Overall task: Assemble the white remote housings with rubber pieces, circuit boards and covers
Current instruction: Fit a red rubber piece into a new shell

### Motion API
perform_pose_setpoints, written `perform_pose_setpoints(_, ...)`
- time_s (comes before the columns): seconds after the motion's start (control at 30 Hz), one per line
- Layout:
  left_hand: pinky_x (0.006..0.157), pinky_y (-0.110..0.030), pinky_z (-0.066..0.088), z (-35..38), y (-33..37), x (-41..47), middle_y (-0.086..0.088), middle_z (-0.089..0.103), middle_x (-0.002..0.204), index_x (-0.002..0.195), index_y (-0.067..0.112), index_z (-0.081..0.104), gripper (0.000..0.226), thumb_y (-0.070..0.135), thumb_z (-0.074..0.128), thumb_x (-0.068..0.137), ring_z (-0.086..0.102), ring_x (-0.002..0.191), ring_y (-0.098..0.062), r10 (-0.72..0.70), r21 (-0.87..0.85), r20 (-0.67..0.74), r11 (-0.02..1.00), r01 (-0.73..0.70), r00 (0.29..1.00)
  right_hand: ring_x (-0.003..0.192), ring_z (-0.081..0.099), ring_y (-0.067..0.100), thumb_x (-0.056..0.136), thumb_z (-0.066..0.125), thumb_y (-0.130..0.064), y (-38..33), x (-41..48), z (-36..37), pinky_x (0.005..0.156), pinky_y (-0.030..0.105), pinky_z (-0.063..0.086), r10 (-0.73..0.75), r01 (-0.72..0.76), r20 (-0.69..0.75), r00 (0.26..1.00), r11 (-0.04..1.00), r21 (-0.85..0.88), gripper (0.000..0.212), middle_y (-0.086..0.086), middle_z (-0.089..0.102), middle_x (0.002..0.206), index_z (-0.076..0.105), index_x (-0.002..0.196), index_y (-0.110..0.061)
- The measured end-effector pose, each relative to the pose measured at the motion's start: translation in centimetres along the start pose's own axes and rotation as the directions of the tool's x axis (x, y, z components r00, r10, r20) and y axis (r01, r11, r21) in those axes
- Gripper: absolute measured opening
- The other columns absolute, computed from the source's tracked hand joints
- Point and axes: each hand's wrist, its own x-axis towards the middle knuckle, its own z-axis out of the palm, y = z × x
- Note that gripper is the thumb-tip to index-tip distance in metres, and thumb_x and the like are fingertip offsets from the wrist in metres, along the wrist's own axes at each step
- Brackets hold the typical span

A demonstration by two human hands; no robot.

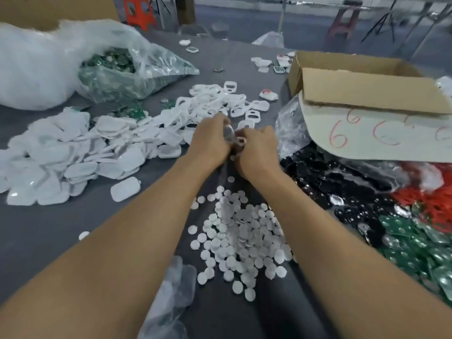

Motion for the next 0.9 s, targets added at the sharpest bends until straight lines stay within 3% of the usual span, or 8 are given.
perform_pose_setpoints(0.13, 0.078, -0.023, 0.056, -3.7, 2.0, -4.8, 0.002, 0.071, 0.095, 0.11, 0.019, 0.071, 0.03, 0.008, 0.081, 0.084, 0.066, 0.085, -0.011, -0.036, -0.434, -0.099, 0.901, -0.01, 0.994, 0.099, 0.059, 0.014, 0.093, 0.067, -0.019, -1.0, -3.7, -4.0, 0.082, 0.019, 0.043, -0.045, 0.035, 0.021, 0.999, 0.941, 0.337, 0.028, 0.004, 0.062, 0.113, 0.066, 0.121, -0.021)
perform_pose_setpoints(0.2, 0.077, -0.026, 0.061, -5.6, 3.5, -9.3, 0.001, 0.077, 0.095, 0.107, 0.02, 0.074, 0.026, 0.005, 0.079, 0.086, 0.074, 0.088, -0.015, -0.042, -0.665, -0.001, 0.746, 0.03, 0.999, 0.085, 0.071, 0.012, 0.095, 0.068, -0.026, -1.6, -8.0, -7.1, 0.078, 0.03, 0.057, -0.024, -0.048, 0.112, 0.993, 0.801, 0.597, 0.018, -0.003, 0.074, 0.096, 0.067, 0.112, -0.022)
perform_pose_setpoints(0.3, 0.078, -0.029, 0.062, -6.3, 5.2, -18.0, 0.0, 0.079, 0.1, 0.11, 0.021, 0.076, 0.026, 0.003, 0.072, 0.092, 0.076, 0.093, -0.018, -0.02, -0.756, 0.141, 0.644, 0.12, 0.99, 0.078, 0.074, 0.017, 0.093, 0.07, -0.016, -0.8, -17.0, -10.5, 0.073, 0.038, 0.061, 0.041, -0.095, 0.095, 0.995, 0.721, 0.686, 0.007, 0.001, 0.077, 0.084, 0.069, 0.091, -0.023)
perform_pose_setpoints(0.43, 0.088, -0.029, 0.059, -3.9, 6.6, -30.3, 0.013, 0.078, 0.1, 0.106, 0.028, 0.078, 0.019, 0.014, 0.072, 0.094, 0.073, 0.096, -0.004, -0.045, -0.611, 0.234, 0.77, 0.183, 0.971, 0.07, 0.072, 0.014, 0.09, 0.072, -0.018, 1.9, -30.6, -12.1, 0.067, 0.039, 0.06, 0.227, -0.248, 0.112, 0.967, 0.758, 0.603, 0.01, -0.006, 0.075, 0.076, 0.072, 0.086, -0.028)
perform_pose_setpoints(0.5, 0.086, -0.025, 0.058, -2.1, 7.3, -35.5, 0.018, 0.077, 0.091, 0.098, 0.027, 0.076, 0.01, 0.019, 0.075, 0.092, 0.072, 0.089, 0.003, -0.039, -0.539, 0.243, 0.825, 0.168, 0.969, 0.065, 0.069, 0.007, 0.088, 0.074, -0.023, 3.8, -36.5, -12.5, 0.065, 0.025, 0.056, 0.259, -0.254, 0.048, 0.965, 0.866, 0.431, 0.014, -0.014, 0.071, 0.073, 0.068, 0.082, -0.035)
perform_pose_setpoints(0.57, 0.083, -0.016, 0.052, -0.4, 8.2, -39.4, 0.023, 0.075, 0.088, 0.093, 0.025, 0.076, 0.007, 0.019, 0.075, 0.091, 0.069, 0.086, 0.008, -0.009, -0.5, 0.199, 0.859, 0.109, 0.98, 0.071, 0.066, 0.002, 0.084, 0.075, -0.026, 5.1, -40.1, -12.8, 0.065, 0.012, 0.045, 0.258, -0.234, -0.061, 0.964, 0.935, 0.268, 0.014, -0.016, 0.069, 0.074, 0.066, 0.079, -0.035)
perform_pose_setpoints(0.7, 0.094, -0.002, 0.032, 1.8, 9.4, -42.6, 0.013, 0.073, 0.108, 0.105, 0.021, 0.08, 0.017, 0.012, 0.07, 0.094, 0.058, 0.107, -0.003, 0.146, -0.315, 0.062, 0.942, -0.119, 0.987, 0.089, 0.046, 0.016, 0.084, 0.072, -0.031, 6.1, -42.8, -12.8, 0.072, 0.02, 0.028, 0.167, -0.163, -0.176, 0.97, 0.986, 0.04, 0.009, -0.01, 0.054, 0.092, 0.064, 0.083, -0.027)
perform_pose_setpoints(0.9, 0.095, -0.007, 0.034, 2.7, 9.3, -42.4, 0.007, 0.07, 0.114, 0.115, 0.018, 0.075, 0.02, 0.016, 0.062, 0.101, 0.054, 0.106, -0.009, 0.231, -0.259, 0.051, 0.943, -0.211, 0.972, 0.095, 0.048, 0.009, 0.092, 0.062, -0.043, 7.5, -43.0, -12.6, 0.079, 0.021, 0.035, 0.201, -0.177, -0.174, 0.964, 0.973, 0.146, 0.012, -0.011, 0.054, 0.097, 0.063, 0.096, -0.031)
